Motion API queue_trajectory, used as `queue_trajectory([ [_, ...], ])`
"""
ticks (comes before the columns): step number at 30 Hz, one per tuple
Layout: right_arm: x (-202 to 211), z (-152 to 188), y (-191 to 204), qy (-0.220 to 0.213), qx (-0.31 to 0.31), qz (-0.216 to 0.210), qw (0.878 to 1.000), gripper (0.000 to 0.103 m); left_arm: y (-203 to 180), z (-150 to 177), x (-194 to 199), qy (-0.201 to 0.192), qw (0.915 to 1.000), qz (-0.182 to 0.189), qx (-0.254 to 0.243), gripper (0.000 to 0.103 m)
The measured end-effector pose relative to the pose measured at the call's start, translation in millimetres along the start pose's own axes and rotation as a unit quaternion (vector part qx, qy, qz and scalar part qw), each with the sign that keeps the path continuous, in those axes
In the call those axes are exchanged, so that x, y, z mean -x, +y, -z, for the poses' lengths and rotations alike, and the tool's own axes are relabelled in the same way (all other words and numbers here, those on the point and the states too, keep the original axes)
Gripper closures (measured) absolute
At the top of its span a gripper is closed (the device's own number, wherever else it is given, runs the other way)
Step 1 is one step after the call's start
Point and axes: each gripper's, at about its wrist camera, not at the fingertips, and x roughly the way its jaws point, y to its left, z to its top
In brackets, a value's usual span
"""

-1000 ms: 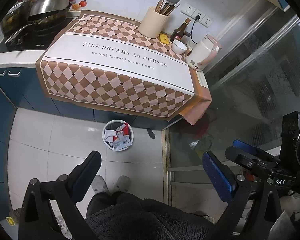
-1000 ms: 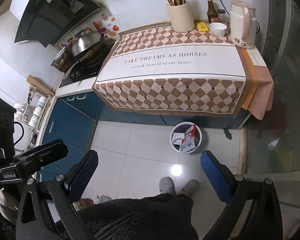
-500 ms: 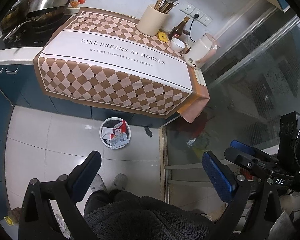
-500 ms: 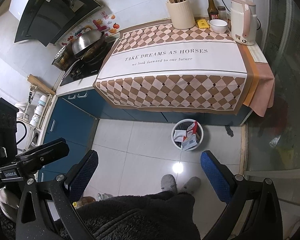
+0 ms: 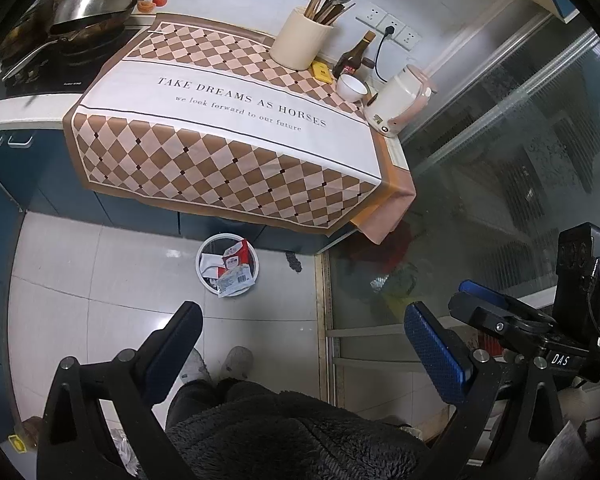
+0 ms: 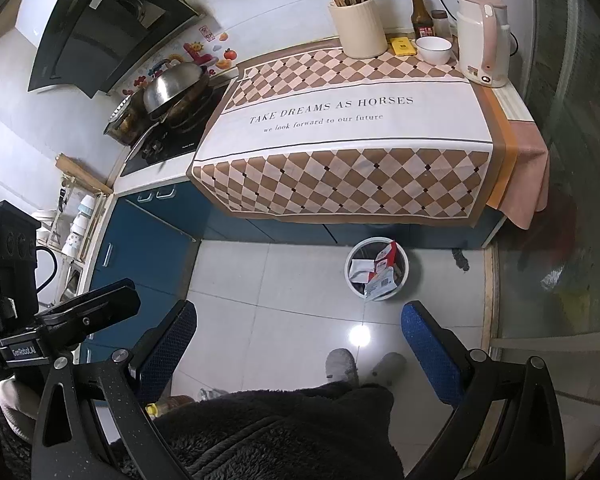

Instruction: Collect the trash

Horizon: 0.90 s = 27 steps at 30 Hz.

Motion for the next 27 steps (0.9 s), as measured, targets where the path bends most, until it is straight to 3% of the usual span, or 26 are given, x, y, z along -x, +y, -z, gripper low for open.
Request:
queue_trajectory([
  [27, 8, 8, 12, -0.026, -0.042, 0.009, 0.999, 0.000, -8, -2, 0, 0.001, 0.9998, 0.012, -0.015, 0.000],
])
